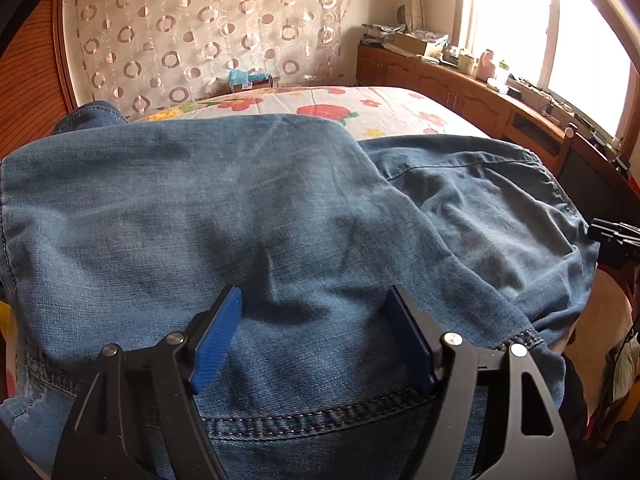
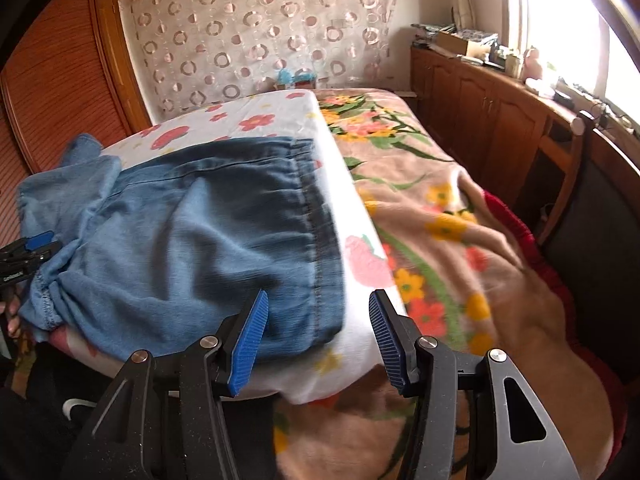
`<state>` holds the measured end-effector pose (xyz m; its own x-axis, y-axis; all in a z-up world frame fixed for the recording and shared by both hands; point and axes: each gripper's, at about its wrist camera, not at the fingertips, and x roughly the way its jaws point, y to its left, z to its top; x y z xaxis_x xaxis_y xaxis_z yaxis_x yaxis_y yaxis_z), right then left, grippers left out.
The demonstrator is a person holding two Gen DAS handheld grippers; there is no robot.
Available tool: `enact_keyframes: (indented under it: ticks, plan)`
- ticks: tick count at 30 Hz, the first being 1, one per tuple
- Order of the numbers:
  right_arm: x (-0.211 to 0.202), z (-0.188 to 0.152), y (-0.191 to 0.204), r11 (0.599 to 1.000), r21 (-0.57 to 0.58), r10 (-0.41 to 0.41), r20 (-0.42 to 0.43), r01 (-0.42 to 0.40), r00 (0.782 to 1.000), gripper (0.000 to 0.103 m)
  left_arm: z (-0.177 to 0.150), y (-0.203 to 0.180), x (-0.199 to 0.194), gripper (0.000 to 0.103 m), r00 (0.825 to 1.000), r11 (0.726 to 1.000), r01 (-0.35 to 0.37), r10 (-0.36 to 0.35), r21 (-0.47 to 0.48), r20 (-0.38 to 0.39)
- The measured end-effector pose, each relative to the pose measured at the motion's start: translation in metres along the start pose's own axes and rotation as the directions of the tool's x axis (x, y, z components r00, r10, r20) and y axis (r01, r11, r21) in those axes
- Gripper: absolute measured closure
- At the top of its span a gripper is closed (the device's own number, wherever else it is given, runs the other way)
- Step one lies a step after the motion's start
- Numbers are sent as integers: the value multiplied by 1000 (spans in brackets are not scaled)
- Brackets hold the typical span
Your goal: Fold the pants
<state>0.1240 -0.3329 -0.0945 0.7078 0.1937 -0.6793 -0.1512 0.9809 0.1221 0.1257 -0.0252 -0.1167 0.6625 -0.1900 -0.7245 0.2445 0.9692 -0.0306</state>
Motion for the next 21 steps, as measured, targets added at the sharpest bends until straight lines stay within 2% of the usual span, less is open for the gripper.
enact_keyframes:
  ticks: [6, 7, 9, 12, 16, 21]
  plan:
    - [4, -1, 6, 999, -45, -9, -15, 9, 1000, 49, 2, 3, -3, 28, 1000, 1000, 17, -17, -14, -2]
    - [4, -1, 6, 999, -50, -9, -22, 8, 1000, 51, 3, 4, -5, 28, 1000, 1000, 19, -19, -17, 1]
    - [3, 0, 9, 998, -70, -8, -33, 6, 999, 76, 4, 5, -9, 28, 1000, 1000, 20, -19, -20, 9]
    - [-5, 6, 15, 993, -113, 15, -19, -17, 1000, 86, 7, 7, -18, 28, 1000, 1000, 13, -12, -22, 27]
    - [-25, 25, 22, 988, -132, 82, 42, -76, 996, 88, 13, 12, -34, 28, 998, 1000, 1, 1, -28, 63]
    - [-54, 61, 50, 966, -214, 178, 133, -147, 975, 89, 18, 25, -57, 28, 994, 999, -19, 23, -45, 103]
